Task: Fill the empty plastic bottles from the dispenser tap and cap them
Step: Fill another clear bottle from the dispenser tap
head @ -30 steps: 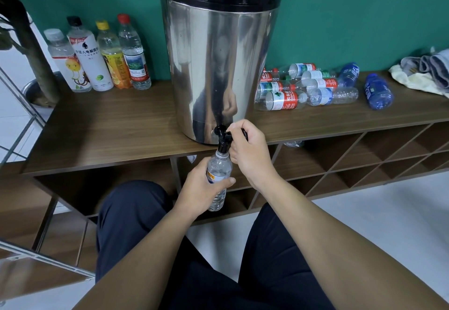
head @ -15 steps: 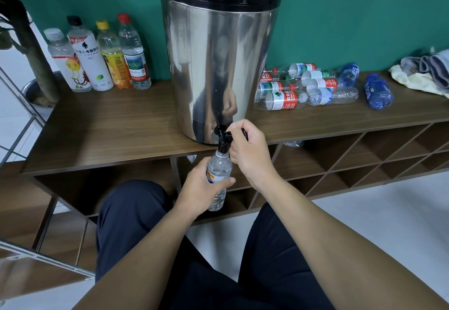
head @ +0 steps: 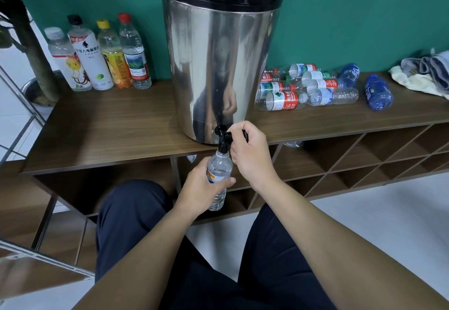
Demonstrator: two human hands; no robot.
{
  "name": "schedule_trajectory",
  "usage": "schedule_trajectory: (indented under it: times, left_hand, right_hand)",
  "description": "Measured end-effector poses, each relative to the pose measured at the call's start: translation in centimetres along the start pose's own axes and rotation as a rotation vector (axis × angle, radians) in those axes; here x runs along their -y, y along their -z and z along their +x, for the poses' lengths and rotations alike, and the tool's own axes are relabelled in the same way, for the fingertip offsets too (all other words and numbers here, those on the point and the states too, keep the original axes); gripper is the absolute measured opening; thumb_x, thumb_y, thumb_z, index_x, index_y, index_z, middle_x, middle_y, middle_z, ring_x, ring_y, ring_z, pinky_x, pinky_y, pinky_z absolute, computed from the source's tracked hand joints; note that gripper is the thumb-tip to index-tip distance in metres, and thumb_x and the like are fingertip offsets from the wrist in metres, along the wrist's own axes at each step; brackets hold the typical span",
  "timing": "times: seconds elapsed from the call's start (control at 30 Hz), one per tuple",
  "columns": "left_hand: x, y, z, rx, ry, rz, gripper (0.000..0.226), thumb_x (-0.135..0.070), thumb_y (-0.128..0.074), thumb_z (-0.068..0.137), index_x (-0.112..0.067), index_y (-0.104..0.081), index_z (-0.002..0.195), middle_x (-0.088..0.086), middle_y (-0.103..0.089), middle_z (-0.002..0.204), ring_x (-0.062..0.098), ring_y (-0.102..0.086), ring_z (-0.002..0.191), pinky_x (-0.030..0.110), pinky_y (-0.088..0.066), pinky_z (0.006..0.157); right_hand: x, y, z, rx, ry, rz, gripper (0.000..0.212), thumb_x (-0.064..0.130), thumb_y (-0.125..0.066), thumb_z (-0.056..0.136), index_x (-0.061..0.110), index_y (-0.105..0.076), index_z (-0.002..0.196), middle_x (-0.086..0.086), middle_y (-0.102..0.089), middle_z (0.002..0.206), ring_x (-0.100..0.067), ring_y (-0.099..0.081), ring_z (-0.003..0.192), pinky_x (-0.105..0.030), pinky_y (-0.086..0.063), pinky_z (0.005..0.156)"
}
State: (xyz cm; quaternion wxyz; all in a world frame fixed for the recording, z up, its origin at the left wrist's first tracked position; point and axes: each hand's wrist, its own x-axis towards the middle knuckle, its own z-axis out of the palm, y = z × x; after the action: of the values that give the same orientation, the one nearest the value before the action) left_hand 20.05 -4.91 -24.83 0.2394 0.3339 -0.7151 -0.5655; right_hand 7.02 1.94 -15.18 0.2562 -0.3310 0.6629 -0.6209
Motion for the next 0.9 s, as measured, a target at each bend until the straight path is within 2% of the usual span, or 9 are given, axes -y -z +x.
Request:
schedule_trajectory:
  times: [0.2, 0.3, 0.47, 0.53, 0.63, 0.73, 0.83, 0.9]
  left_hand:
    - [0.2, 0.0, 0.1, 0.006, 0.002, -0.024, 0.056, -0.029, -0.099, 0.085, -0.032, -0.069, 0.132, -0.017, -0.081, 0.118, 0.003, -0.076, 0.110, 0.046, -0.060, 0.109]
    - [0.3, -0.1, 0.2, 0.011, 0.003, -0.034, 0.057, -0.029, -0.099, 0.085, -0.033, -0.069, 0.133, -0.016, -0.081, 0.119, 0.004, -0.076, 0.112, 0.047, -0.060, 0.110]
    - [0.2, -0.1, 0.2, 0.011, 0.014, -0.018, 0.061, -0.033, -0.099, 0.085, -0.035, -0.067, 0.136, -0.019, -0.079, 0.121, 0.001, -0.075, 0.112, 0.043, -0.060, 0.110]
    - [0.3, -0.1, 0.3, 0.009, 0.009, -0.009, 0.058, -0.034, -0.099, 0.085, -0.035, -0.068, 0.134, -0.019, -0.080, 0.119, 0.001, -0.075, 0.111, 0.043, -0.060, 0.109]
    - [0.4, -0.2, 0.3, -0.008, -0.001, -0.011, 0.053, -0.031, -0.099, 0.085, -0.034, -0.070, 0.129, -0.016, -0.081, 0.117, 0.004, -0.076, 0.109, 0.046, -0.060, 0.108]
    - [0.3, -0.2, 0.2, -0.001, 0.004, -0.014, 0.054, -0.029, -0.099, 0.085, -0.036, -0.069, 0.130, -0.018, -0.081, 0.117, 0.002, -0.076, 0.109, 0.043, -0.060, 0.108]
    - [0.4, -0.2, 0.4, -0.002, 0.001, -0.012, 0.055, -0.030, -0.099, 0.085, -0.036, -0.069, 0.131, -0.017, -0.081, 0.118, 0.002, -0.076, 0.110, 0.042, -0.061, 0.107]
    - [0.5, -0.3, 0.4, -0.006, 0.000, -0.010, 0.055, -0.030, -0.099, 0.084, -0.035, -0.070, 0.131, -0.017, -0.081, 0.118, 0.003, -0.076, 0.111, 0.042, -0.061, 0.107]
  right_hand:
    - [-0.4, 0.1, 0.0, 0.011, 0.004, -0.024, 0.020, 0.027, -0.055, 0.112, 0.027, -0.067, 0.095, 0.017, -0.052, 0.061, -0.006, -0.045, 0.056, -0.031, -0.037, 0.060]
    - [-0.4, 0.4, -0.1, -0.007, 0.066, -0.134, 0.020, 0.028, -0.052, 0.113, 0.028, -0.066, 0.098, 0.019, -0.057, 0.066, -0.005, -0.051, 0.063, -0.031, -0.041, 0.066]
    - [0.8, 1.2, 0.0, 0.011, 0.161, -0.366, 0.020, 0.025, -0.052, 0.114, 0.025, -0.069, 0.103, 0.016, -0.068, 0.084, 0.000, -0.063, 0.075, -0.014, -0.043, 0.070]
    - [1.6, 1.4, 0.0, 0.017, 0.263, -0.461, 0.017, 0.022, -0.054, 0.114, 0.022, -0.068, 0.106, 0.013, -0.069, 0.089, 0.000, -0.065, 0.081, -0.011, -0.043, 0.070]
    - [2.9, 1.1, 0.3, 0.077, 0.406, -0.620, 0.007, 0.016, -0.058, 0.112, 0.018, -0.064, 0.115, 0.016, -0.060, 0.077, 0.003, -0.062, 0.072, -0.011, -0.042, 0.062]
    - [3.5, 0.6, 0.4, 0.098, 0.426, -0.690, 0.007, 0.014, -0.056, 0.112, 0.016, -0.062, 0.116, 0.018, -0.050, 0.071, 0.007, -0.058, 0.067, -0.011, -0.041, 0.059]
    - [3.6, 0.6, 0.4, 0.123, 0.411, -0.679, 0.005, 0.017, -0.058, 0.113, 0.017, -0.063, 0.113, 0.018, -0.052, 0.072, 0.007, -0.058, 0.068, -0.010, -0.041, 0.060]
    - [3.8, 1.1, 0.3, 0.171, 0.399, -0.596, 0.008, 0.028, -0.062, 0.112, 0.021, -0.064, 0.111, 0.016, -0.058, 0.074, 0.001, -0.060, 0.070, -0.014, -0.042, 0.063]
